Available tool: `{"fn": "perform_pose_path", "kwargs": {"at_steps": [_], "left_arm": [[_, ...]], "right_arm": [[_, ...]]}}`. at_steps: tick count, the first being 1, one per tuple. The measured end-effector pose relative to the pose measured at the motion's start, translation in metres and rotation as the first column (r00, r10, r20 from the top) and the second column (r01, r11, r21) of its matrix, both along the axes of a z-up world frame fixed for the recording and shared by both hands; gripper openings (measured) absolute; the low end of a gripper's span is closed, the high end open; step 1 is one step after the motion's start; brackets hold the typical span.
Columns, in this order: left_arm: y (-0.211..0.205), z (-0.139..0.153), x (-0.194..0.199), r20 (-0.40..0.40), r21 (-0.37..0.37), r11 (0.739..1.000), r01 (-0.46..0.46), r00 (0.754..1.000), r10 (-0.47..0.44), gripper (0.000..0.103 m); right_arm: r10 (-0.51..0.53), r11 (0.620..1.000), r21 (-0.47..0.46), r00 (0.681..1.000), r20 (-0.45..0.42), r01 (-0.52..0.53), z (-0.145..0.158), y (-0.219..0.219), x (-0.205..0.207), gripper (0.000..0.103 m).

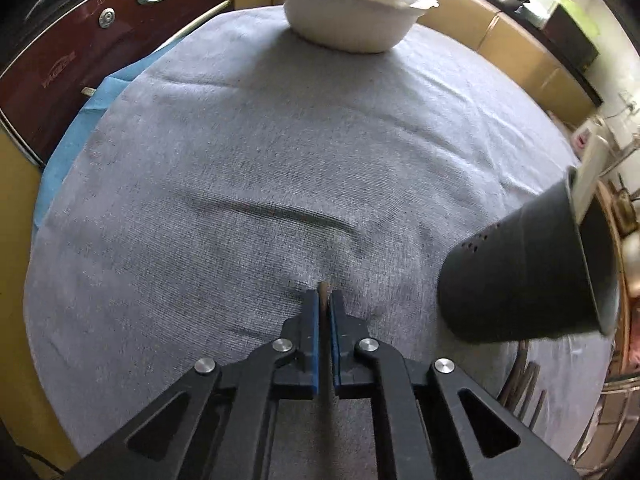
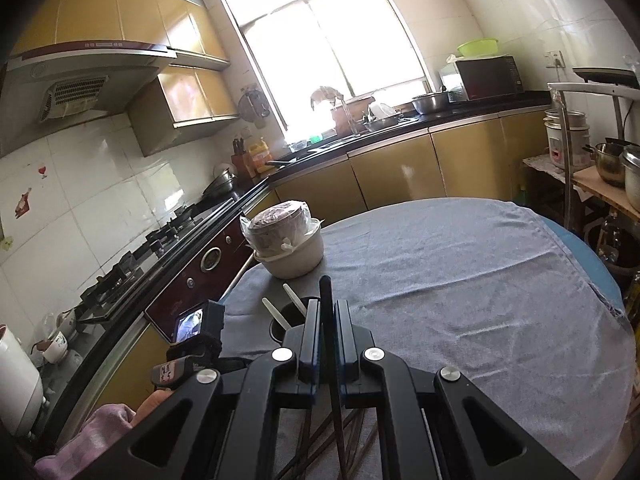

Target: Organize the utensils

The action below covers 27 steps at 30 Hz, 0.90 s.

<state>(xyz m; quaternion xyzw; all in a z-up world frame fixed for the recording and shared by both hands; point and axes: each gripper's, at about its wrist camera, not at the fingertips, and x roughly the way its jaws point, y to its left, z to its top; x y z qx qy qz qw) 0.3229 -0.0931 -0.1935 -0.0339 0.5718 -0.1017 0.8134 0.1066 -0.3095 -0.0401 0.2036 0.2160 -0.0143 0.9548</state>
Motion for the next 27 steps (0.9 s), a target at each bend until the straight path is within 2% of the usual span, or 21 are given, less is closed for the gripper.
{"fn": "perform_pose_path", "kwargs": {"at_steps": [3,7,12,17,21,23,25,27], "left_arm": [[0.019,0.011,-0.01,0.042,-0.058,0.998,0.009,0.999,-0.006,0.004],[0.034,0.047,-0.037,0.149,-0.095,0.994,0.048,0.988,-0.033,0.005],[0.042,0.108,-0.064,0.3,-0.163,0.983,0.085,0.953,-0.033,0.005],[0.04,0.172,-0.07,0.464,-0.246,0.962,0.119,0.886,0.009,0.005],[0.034,0.22,-0.066,0.604,-0.317,0.938,0.143,0.793,0.083,0.005],[0.034,0.24,-0.063,0.646,-0.346,0.928,0.141,0.752,0.126,0.005],[0.034,0.257,-0.061,0.668,-0.376,0.915,0.147,0.727,0.157,0.005],[0.032,0.263,-0.056,0.675,-0.389,0.908,0.154,0.719,0.167,0.005]], "right_arm": [[-0.001,1.0,-0.012,1.0,0.005,0.001,0.003,0.002,-0.001,0.007],[0.0,0.999,-0.046,0.999,0.043,0.002,0.016,0.01,-0.004,0.006],[-0.006,0.996,-0.083,0.993,0.114,0.015,0.038,0.021,-0.01,0.006],[-0.017,0.991,-0.128,0.981,0.191,0.042,0.064,0.032,-0.008,0.006],[-0.034,0.986,-0.151,0.965,0.26,0.075,0.085,0.038,-0.003,0.006],[-0.039,0.985,-0.153,0.957,0.286,0.086,0.094,0.039,0.001,0.006],[-0.048,0.983,-0.154,0.949,0.312,0.1,0.102,0.039,0.007,0.006],[-0.051,0.982,-0.156,0.943,0.33,0.108,0.107,0.04,0.012,0.006]]}}
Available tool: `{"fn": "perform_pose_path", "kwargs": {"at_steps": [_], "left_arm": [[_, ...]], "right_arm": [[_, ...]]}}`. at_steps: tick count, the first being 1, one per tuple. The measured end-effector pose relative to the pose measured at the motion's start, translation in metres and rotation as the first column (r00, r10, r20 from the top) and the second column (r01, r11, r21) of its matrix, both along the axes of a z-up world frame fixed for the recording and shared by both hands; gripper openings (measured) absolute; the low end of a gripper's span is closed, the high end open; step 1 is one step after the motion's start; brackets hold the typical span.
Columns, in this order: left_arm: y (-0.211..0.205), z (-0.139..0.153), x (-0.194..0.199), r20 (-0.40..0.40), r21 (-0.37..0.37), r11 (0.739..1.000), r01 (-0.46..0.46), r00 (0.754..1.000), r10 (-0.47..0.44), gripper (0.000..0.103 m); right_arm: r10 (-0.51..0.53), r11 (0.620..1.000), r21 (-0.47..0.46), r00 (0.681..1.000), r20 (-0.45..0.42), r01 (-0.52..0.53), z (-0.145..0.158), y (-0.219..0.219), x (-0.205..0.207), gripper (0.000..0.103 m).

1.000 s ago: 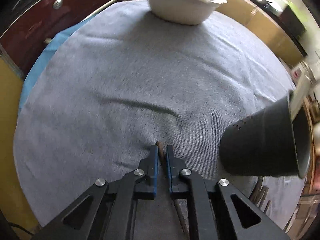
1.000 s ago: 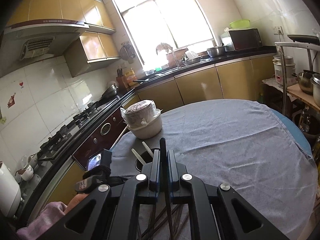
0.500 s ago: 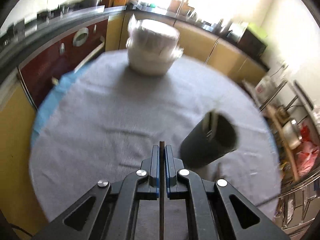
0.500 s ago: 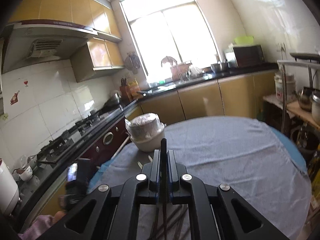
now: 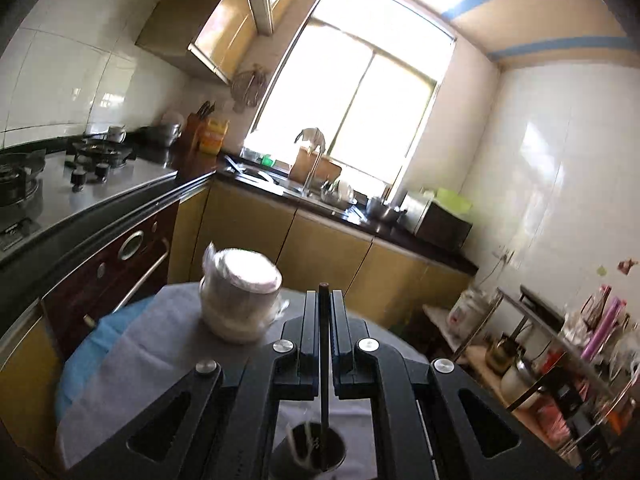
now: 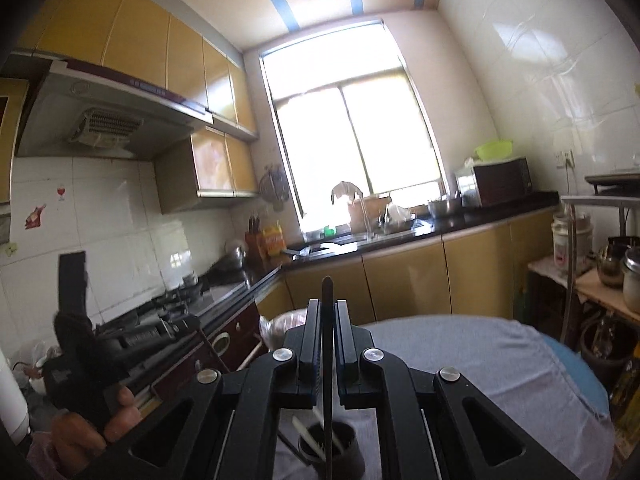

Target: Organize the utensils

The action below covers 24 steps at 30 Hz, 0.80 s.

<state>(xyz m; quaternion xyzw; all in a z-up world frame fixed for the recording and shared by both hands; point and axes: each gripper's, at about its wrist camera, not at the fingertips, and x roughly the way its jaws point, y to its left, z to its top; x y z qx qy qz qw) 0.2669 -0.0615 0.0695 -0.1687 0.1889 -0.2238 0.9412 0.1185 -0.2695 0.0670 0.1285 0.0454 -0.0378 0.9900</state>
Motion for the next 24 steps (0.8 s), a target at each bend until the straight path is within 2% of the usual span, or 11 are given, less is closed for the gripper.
{"fn": "perform_pose_path", "kwargs": {"at_steps": [3,7,10,14,18,19,20,21,22,23,24], "left_arm": [[-0.007,-0.004,0.01,-0.007,-0.002,1.0,0.005,1.0,-0.005,0.005],[-0.019,-0.025,0.021,-0.038,0.029,1.0,-0.001,0.999,0.002,0.005],[-0.025,-0.048,0.027,-0.076,0.072,0.997,-0.003,0.997,0.008,0.005],[-0.027,-0.068,0.031,-0.137,0.098,0.995,0.028,0.99,-0.015,0.005],[-0.022,-0.081,0.025,-0.179,0.122,0.99,0.065,0.983,-0.042,0.005],[-0.02,-0.084,0.021,-0.188,0.129,0.989,0.072,0.981,-0.047,0.005],[-0.018,-0.086,0.016,-0.19,0.136,0.988,0.077,0.981,-0.05,0.005],[-0.015,-0.087,0.008,-0.183,0.151,0.986,0.075,0.982,-0.047,0.008],[-0.011,-0.088,0.001,-0.176,0.169,0.983,0.069,0.984,-0.039,0.016],[-0.007,-0.09,-0.008,-0.171,0.181,0.981,0.064,0.985,-0.032,0.023],[-0.002,-0.093,-0.018,-0.163,0.19,0.98,0.059,0.986,-0.028,0.037]], "right_arm": [[-0.007,1.0,-0.009,1.0,0.025,0.007,0.006,0.003,0.013,0.006],[-0.025,0.999,-0.033,0.999,0.024,0.026,-0.002,0.006,0.037,0.006],[-0.027,0.999,-0.028,0.999,-0.025,0.026,-0.022,0.004,0.06,0.006],[-0.003,1.0,0.014,0.991,-0.136,0.005,-0.058,-0.003,0.085,0.006],[0.033,0.995,0.103,0.979,-0.201,-0.012,-0.078,-0.021,0.089,0.007],[0.045,0.991,0.129,0.976,-0.214,-0.018,-0.08,-0.025,0.087,0.011],[0.049,0.989,0.146,0.973,-0.227,-0.016,-0.082,-0.029,0.084,0.022],[0.049,0.987,0.158,0.972,-0.232,-0.012,-0.082,-0.033,0.08,0.029],[0.043,0.984,0.176,0.972,-0.232,-0.002,-0.086,-0.038,0.072,0.041],[0.035,0.982,0.186,0.973,-0.227,0.008,-0.084,-0.043,0.065,0.048],[0.024,0.981,0.193,0.975,-0.22,0.019,-0.084,-0.047,0.056,0.051]]}}
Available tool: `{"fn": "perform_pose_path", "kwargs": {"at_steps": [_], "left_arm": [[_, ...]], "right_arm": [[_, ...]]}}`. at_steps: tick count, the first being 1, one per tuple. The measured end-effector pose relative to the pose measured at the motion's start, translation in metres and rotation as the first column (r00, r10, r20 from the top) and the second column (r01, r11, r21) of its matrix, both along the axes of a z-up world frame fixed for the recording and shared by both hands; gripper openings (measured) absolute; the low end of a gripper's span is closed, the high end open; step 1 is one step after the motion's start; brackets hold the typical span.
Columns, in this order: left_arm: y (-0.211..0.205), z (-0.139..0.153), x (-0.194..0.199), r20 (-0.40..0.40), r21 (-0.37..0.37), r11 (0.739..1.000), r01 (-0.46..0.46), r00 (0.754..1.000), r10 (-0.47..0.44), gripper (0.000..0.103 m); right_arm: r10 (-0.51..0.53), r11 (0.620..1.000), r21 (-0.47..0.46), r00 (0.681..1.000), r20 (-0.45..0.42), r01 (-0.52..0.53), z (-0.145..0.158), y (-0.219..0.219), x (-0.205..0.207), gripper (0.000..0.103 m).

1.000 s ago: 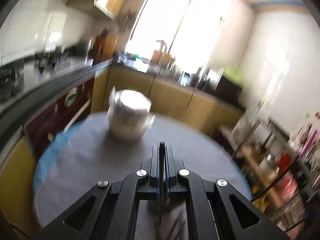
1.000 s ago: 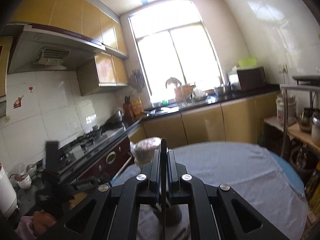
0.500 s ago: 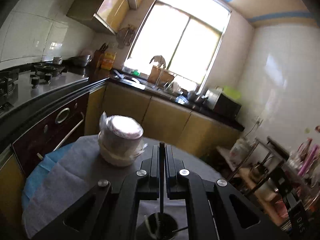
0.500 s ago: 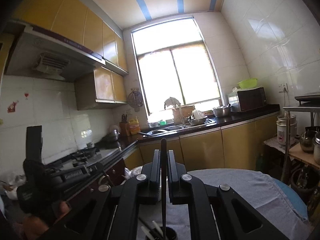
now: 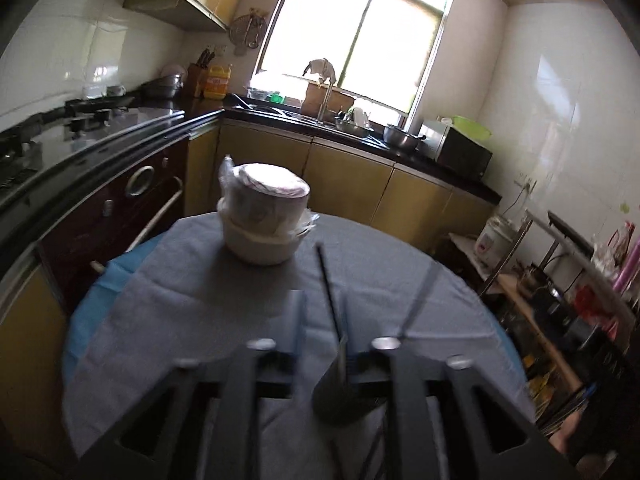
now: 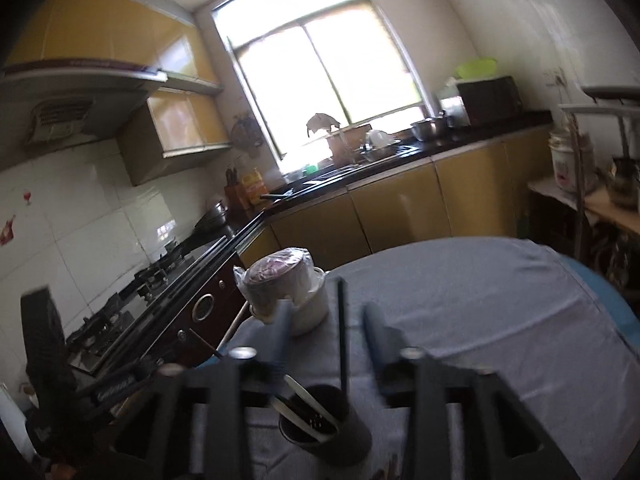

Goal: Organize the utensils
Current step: 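Move both open grippers back over the dark chopstick pile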

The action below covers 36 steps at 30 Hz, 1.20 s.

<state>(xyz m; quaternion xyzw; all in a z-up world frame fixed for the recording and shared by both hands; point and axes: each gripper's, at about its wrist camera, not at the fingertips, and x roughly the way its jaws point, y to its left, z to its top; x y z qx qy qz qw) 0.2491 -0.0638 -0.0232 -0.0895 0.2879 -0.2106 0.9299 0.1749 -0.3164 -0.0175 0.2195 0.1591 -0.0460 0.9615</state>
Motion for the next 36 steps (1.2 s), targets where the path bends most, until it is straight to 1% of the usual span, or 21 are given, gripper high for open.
{"fn": "perform_pose_path", "kwargs": {"at_steps": [1,3,5,7,9,11,15,18,21,22,27,33,36], "left_arm": [[0.005,-0.003,-0.01,0.011,0.01,1.0,-0.003,1.0,0.003,0.046],[0.01,-0.01,-0.03,0.028,0.061,0.998,-0.009,1.0,0.008,0.052],[0.013,-0.019,-0.047,0.021,0.119,0.993,-0.015,1.0,0.013,0.053],[0.017,-0.029,-0.065,-0.009,0.156,0.988,-0.013,1.0,0.015,0.054],[0.021,-0.036,-0.078,-0.039,0.169,0.985,-0.013,0.999,0.019,0.056],[0.023,-0.04,-0.092,-0.051,0.19,0.982,-0.015,0.998,0.025,0.057],[0.025,-0.037,-0.119,-0.059,0.229,0.973,-0.023,0.998,0.037,0.06],[0.028,-0.029,-0.138,-0.042,0.237,0.971,-0.036,0.998,0.048,0.06],[0.028,-0.018,-0.155,-0.014,0.244,0.968,-0.056,0.998,0.061,0.065],[0.027,-0.015,-0.161,-0.006,0.245,0.968,-0.06,0.998,0.063,0.065],[0.017,-0.002,-0.197,0.03,0.275,0.96,-0.059,0.998,0.053,0.065],[0.009,-0.003,-0.237,0.008,0.333,0.942,-0.026,1.0,0.025,0.066],[0.011,-0.001,-0.253,0.014,0.35,0.936,-0.029,1.0,0.025,0.066]], "right_arm": [[-0.018,1.0,0.006,1.0,-0.001,0.018,-0.005,-0.005,-0.012,0.051],[-0.047,0.999,0.02,0.999,-0.026,0.047,-0.013,-0.014,-0.033,0.051],[-0.061,0.997,0.044,0.996,-0.063,0.064,-0.024,-0.021,-0.047,0.051],[-0.074,0.995,0.059,0.991,-0.115,0.081,-0.037,-0.028,-0.061,0.051],[-0.08,0.994,0.066,0.983,-0.163,0.092,-0.049,-0.034,-0.076,0.051],[-0.079,0.993,0.069,0.975,-0.205,0.095,-0.058,-0.036,-0.09,0.051],[-0.056,0.996,0.06,0.97,-0.235,0.072,-0.063,-0.03,-0.113,0.051],[-0.021,0.999,0.039,0.973,-0.229,0.03,-0.058,-0.017,-0.13,0.051],[-0.005,1.0,0.004,0.977,-0.211,0.006,-0.051,-0.005,-0.144,0.051],[0.0,1.0,-0.002,0.979,-0.204,-0.001,-0.048,-0.002,-0.148,0.051],[0.031,0.999,0.028,0.989,-0.148,-0.028,-0.033,0.008,-0.175,0.051],[0.08,0.997,0.027,0.991,-0.104,-0.077,-0.023,0.029,-0.201,0.051],[0.103,0.995,0.012,0.991,-0.087,-0.103,-0.017,0.041,-0.213,0.051]]}}
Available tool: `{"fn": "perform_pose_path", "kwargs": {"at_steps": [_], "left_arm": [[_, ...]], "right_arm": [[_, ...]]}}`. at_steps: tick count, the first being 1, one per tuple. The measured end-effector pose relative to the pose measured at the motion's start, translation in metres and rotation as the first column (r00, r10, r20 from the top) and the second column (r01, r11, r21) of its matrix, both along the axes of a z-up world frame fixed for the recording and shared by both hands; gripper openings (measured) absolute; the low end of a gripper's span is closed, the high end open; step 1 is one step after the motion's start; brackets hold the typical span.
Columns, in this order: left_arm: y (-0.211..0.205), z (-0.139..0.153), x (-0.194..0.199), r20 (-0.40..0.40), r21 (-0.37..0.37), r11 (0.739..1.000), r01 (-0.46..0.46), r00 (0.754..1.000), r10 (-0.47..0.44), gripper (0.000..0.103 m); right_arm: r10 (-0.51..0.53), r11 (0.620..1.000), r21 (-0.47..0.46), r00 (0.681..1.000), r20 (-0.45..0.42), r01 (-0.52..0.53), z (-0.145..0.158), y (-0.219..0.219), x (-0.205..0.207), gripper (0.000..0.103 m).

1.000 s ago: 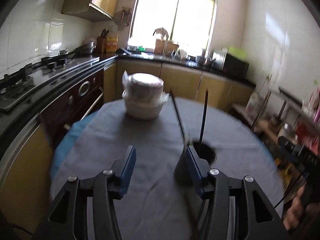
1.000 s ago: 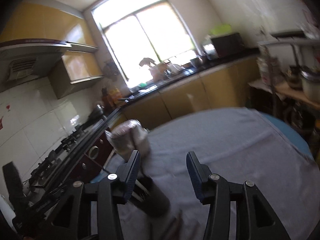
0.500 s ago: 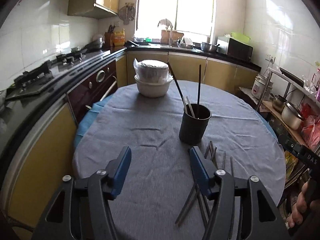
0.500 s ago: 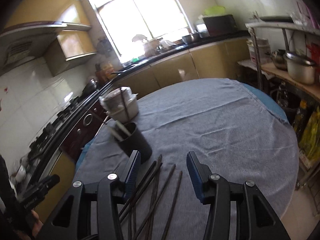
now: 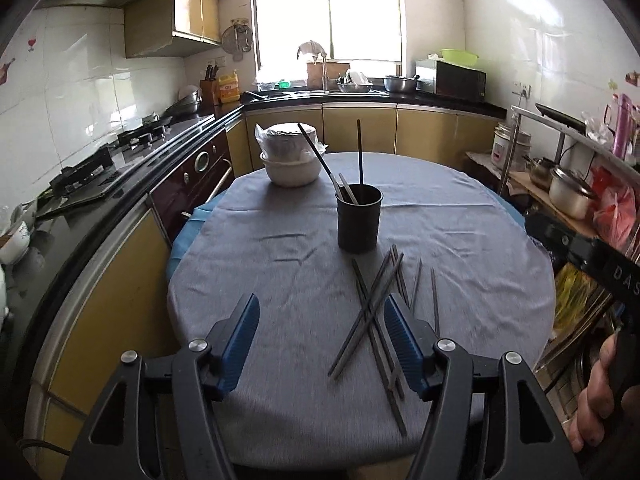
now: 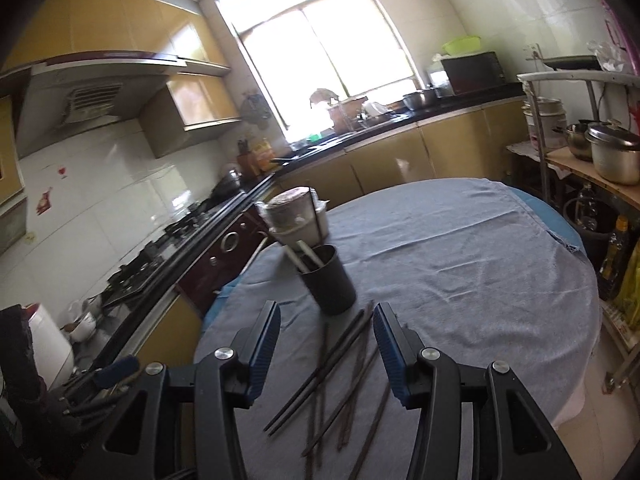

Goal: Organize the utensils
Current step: 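Move both open grippers back over the dark chopstick pile, then grasp a chopstick with the right gripper while the left gripper grasps chopsticks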

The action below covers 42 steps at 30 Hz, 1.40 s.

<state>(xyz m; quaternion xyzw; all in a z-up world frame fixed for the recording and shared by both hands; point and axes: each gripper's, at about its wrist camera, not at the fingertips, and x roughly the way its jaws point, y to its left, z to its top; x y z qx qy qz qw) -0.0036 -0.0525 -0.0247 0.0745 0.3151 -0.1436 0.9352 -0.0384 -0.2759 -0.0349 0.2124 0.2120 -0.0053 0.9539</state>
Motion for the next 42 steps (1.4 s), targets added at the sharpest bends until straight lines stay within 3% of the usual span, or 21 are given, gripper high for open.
{"fn": "perform_pose_path", "kwargs": {"at_steps": [6,14,24,30,34,38,42], "left_arm": [[0.009,0.009,-0.019,0.0,0.008,1.0,-0.016,1.0,0.016,0.066],[0.013,0.016,-0.026,-0.007,0.005,0.999,-0.036,0.999,0.036,0.067],[0.016,-0.008,-0.012,-0.087,0.019,0.998,-0.054,0.995,0.056,0.067],[0.017,-0.018,0.004,-0.118,0.012,0.997,-0.07,0.991,0.071,0.067],[0.014,-0.035,0.013,-0.151,0.037,0.998,-0.051,0.987,0.056,0.067],[0.014,-0.048,0.022,-0.163,0.069,0.997,-0.038,0.985,0.049,0.067],[0.019,-0.057,0.037,-0.174,0.064,0.997,-0.041,0.983,0.052,0.067]], "right_arm": [[0.013,1.0,0.004,0.999,0.053,-0.013,0.019,0.005,-0.023,0.051],[-0.056,0.998,0.004,0.993,0.108,0.056,0.044,-0.017,-0.059,0.054],[-0.163,0.985,0.057,0.986,0.035,0.161,0.024,-0.064,-0.089,0.054],[-0.179,0.982,0.062,0.983,0.026,0.177,0.027,-0.079,-0.086,0.054],[-0.169,0.983,0.074,0.986,-0.005,0.169,0.014,-0.081,-0.077,0.054],[-0.126,0.987,0.091,0.99,-0.065,0.131,-0.009,-0.084,-0.046,0.054],[-0.034,0.981,0.183,0.99,-0.136,0.059,-0.03,-0.081,-0.001,0.054]]}}
